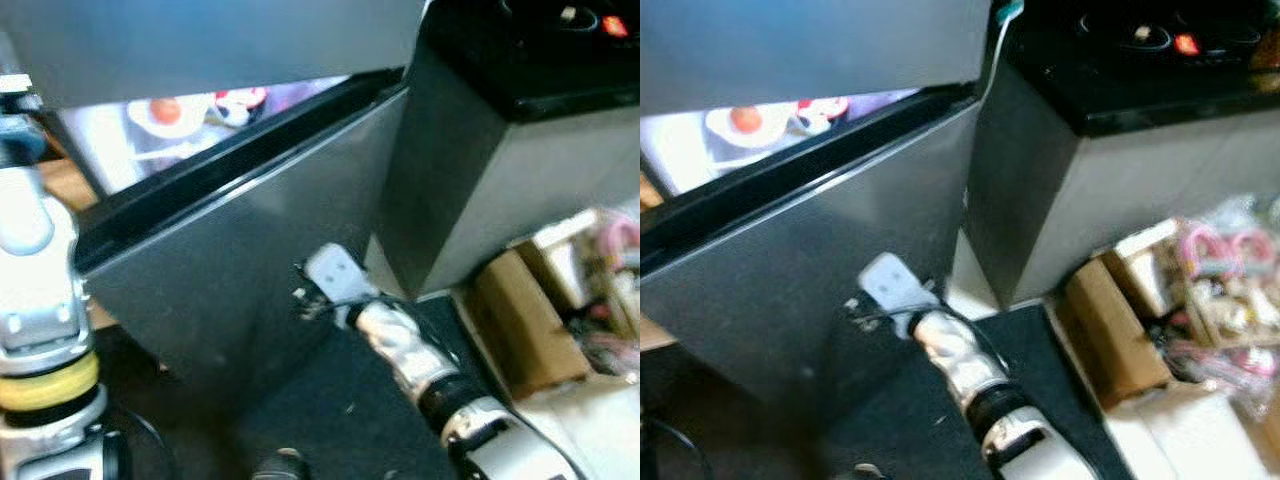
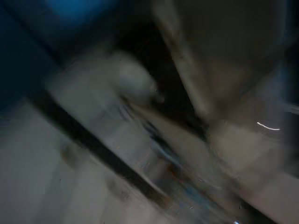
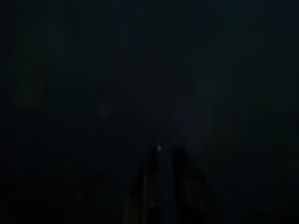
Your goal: Restocking fridge
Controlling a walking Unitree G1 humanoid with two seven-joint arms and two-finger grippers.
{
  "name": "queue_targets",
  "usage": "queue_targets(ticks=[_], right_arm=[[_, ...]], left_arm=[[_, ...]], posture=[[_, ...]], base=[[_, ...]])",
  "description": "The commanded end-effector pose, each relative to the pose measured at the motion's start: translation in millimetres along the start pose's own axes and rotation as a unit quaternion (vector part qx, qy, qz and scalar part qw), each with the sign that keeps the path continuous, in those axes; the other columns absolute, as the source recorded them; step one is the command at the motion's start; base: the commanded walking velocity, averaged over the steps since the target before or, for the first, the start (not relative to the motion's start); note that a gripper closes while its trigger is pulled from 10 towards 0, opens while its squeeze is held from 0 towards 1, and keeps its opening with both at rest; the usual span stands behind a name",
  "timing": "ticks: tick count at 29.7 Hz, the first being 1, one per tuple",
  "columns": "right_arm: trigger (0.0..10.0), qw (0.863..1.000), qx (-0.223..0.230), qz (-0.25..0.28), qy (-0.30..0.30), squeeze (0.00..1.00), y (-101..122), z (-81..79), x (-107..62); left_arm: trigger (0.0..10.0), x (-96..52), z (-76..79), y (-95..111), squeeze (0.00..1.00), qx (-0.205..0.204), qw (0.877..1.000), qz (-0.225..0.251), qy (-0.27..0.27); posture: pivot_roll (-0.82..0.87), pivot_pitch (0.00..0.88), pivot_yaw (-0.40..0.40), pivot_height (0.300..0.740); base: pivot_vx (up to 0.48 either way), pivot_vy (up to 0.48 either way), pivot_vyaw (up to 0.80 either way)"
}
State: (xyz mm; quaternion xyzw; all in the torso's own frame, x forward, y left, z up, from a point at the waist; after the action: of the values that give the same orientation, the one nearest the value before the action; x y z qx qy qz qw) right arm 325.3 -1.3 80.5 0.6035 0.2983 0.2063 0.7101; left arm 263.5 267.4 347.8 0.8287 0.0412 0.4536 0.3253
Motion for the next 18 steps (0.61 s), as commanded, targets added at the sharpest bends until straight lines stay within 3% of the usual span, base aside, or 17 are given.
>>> queue_targets(ticks=[1, 6, 9, 18], right_arm=[[10.0, 1.000, 0.001, -0.006, -0.005, 0.02, -3.7, 2.2, -2.1], [10.0, 1.000, -0.004, -0.006, -0.006, 0.03, -3.6, 2.7, -2.1], [10.0, 1.000, -0.005, -0.006, -0.007, 0.07, -3.1, 3.1, -1.5], [10.0, 1.000, 0.007, -0.007, -0.013, 0.04, -2.1, 4.4, -0.6]], left_arm=[[10.0, -2.4, 2.0, 3.2, 0.00, 0.002, 1.000, 0.008, -0.003], [10.0, -2.6, 2.0, 3.6, 0.00, 0.002, 1.000, 0.009, -0.003], [10.0, -2.8, 1.7, 4.0, 0.00, 0.002, 1.000, 0.009, -0.002], [10.0, -2.5, 1.1, 4.7, 0.00, 0.001, 1.000, 0.011, -0.003]], posture=[[0.10, 0.117, -0.028, 0.740], [0.10, 0.117, -0.029, 0.740], [0.10, 0.117, -0.028, 0.740], [0.10, 0.117, -0.027, 0.740]], base=[[0.446, 0.000, 0.00], [0.438, 0.000, 0.00], [0.421, 0.000, 0.65], [0.408, 0.000, 0.09]])
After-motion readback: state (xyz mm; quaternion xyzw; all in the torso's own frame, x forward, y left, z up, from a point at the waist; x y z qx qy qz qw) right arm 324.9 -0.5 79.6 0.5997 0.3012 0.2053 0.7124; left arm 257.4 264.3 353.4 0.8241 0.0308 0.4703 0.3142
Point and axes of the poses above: a point about 5 cm out from each wrist's last joint towards the gripper, its own x axis pointing out of the wrist towards the gripper, its own y axis along the axis of the wrist's last joint, z = x × y, the point moved 1 cm from there along x, pointing out of the wrist towards the gripper, and after that the axes turned 14 degrees about x, right-handed, at the moved point
